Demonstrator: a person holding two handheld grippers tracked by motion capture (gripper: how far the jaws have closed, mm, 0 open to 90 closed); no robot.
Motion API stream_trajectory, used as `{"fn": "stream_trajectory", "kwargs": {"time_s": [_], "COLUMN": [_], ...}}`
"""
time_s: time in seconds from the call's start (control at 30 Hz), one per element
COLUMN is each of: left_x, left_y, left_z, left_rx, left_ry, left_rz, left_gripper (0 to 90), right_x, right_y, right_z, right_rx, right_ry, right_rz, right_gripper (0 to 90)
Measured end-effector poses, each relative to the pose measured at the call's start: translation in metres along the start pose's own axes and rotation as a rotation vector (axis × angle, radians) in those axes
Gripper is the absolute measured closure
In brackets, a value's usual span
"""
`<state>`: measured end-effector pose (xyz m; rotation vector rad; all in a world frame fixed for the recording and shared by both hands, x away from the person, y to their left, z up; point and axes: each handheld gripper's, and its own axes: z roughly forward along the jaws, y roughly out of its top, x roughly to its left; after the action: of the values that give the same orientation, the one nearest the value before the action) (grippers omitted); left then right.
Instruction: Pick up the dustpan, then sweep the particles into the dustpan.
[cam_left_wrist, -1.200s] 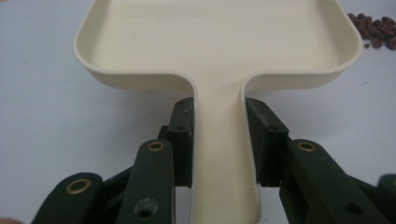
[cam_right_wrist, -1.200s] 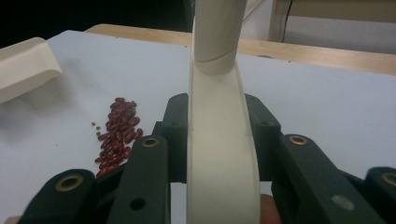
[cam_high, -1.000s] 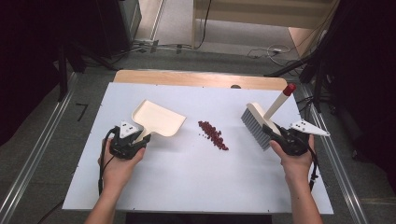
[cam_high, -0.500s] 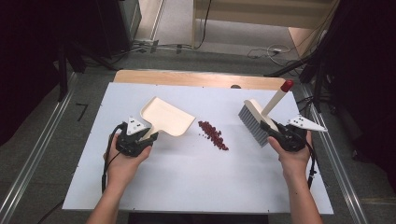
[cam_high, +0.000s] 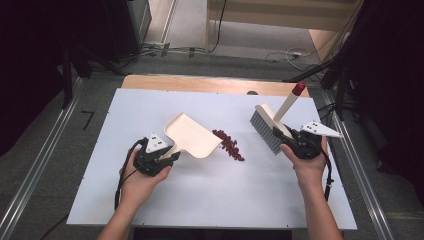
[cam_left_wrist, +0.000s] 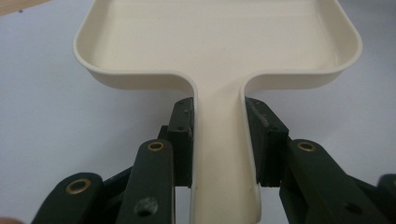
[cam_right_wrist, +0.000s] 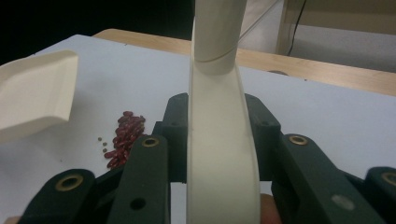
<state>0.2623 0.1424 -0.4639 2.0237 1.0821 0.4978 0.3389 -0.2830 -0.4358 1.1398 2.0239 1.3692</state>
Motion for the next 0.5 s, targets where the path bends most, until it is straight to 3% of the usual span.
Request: {"fn": "stream_trajectory", "kwargs": {"time_s": [0.2, 0.5], "left_x": [-0.009, -0.013], "left_y": [-0.002, -0.007], "left_z": [0.008, 0.015], "left_rx": [0.036, 0.089], "left_ry": [-0.033, -0.070], "left_rz": [0.038, 0.078], "left_gripper": [66.4, 66.4], "right_x": [0.004, 0.015], "right_y": [0.002, 0.001], "right_z": [0.006, 0.024], "right_rx": [0.008, 0.047], "right_ry": [0.009, 0.012], "right_rz": [-0.011, -0.040], "right_gripper": [64.6, 64.6]}}
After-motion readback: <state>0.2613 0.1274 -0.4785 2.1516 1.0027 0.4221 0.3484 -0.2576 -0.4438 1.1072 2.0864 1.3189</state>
